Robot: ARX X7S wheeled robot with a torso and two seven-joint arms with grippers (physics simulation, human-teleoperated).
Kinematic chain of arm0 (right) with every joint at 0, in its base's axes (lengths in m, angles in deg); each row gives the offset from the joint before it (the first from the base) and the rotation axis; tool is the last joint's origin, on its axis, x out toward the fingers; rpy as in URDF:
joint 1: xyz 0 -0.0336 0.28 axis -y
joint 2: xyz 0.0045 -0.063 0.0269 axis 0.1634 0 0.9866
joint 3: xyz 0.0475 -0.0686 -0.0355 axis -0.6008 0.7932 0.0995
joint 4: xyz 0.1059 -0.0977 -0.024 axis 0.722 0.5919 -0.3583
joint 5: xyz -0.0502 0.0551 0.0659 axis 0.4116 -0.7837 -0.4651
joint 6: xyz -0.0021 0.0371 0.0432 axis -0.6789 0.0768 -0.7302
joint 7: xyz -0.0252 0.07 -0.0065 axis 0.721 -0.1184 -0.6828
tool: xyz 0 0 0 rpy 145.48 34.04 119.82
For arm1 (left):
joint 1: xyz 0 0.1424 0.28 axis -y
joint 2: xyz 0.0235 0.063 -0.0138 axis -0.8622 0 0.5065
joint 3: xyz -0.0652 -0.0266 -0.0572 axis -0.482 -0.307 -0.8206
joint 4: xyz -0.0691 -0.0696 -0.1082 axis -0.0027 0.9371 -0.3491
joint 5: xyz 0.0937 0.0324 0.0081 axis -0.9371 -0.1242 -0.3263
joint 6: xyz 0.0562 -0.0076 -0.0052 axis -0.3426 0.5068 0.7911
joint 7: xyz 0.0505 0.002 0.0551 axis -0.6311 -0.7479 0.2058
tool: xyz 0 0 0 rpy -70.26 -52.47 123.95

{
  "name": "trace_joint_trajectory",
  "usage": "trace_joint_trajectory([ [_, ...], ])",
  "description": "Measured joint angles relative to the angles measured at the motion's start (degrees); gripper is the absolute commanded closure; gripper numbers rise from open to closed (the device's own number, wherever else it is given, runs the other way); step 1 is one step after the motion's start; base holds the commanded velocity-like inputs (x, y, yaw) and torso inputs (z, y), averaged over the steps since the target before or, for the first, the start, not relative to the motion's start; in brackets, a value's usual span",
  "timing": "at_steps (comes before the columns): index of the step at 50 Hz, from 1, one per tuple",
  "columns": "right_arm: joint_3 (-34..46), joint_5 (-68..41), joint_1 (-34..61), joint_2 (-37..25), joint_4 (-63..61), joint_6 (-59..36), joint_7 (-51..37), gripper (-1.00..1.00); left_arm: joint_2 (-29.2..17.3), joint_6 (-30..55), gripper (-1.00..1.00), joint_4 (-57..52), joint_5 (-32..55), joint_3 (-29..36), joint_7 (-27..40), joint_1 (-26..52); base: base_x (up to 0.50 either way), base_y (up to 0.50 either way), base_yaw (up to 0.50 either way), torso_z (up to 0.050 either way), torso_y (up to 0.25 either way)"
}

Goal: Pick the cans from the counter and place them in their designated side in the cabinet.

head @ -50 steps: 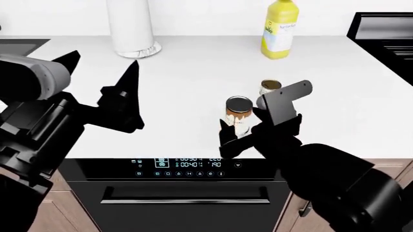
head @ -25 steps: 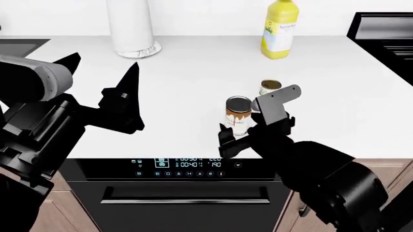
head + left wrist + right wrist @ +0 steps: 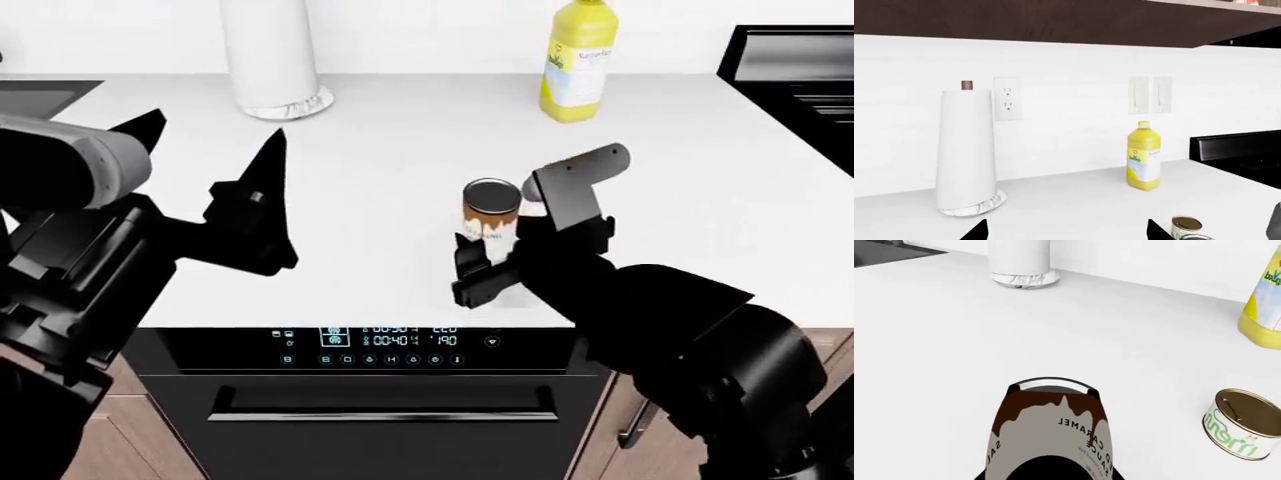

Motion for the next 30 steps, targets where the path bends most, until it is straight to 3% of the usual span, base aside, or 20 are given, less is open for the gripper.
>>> trace_joint_trajectory([
  [10, -5.5, -8.0, 9.4, -0.8, -5.9, -12.6, -4.1, 1.0, 0.2, -1.0, -1.0, 0.4, -0.8, 0.6, -0.6, 0.3, 0.0, 0.0, 0.0, 0.0, 0.002],
  [17, -9.3, -18.9, 21.2, -1.9, -3.9, -21.4, -12.2, 1.0, 0.1, -1.5, -1.0, 0.5, 1.1, 0.3, 0.4, 0.8, 0.0, 0.0, 0.0, 0.0, 0.0],
  [24, -7.2, -26.8, 35.8, -4.0, 3.2, -25.2, -16.7, 1.0, 0.8, -2.1, -1.0, 1.5, 1.8, 0.8, -0.2, 0.8, 0.0, 0.0, 0.0, 0.0, 0.0],
  [30, -2.0, -26.7, 48.9, -4.9, 12.1, -25.0, -13.6, 1.0, 1.2, -2.5, -1.0, 2.2, 2.3, 1.4, -0.9, 0.7, 0.0, 0.0, 0.0, 0.0, 0.0],
])
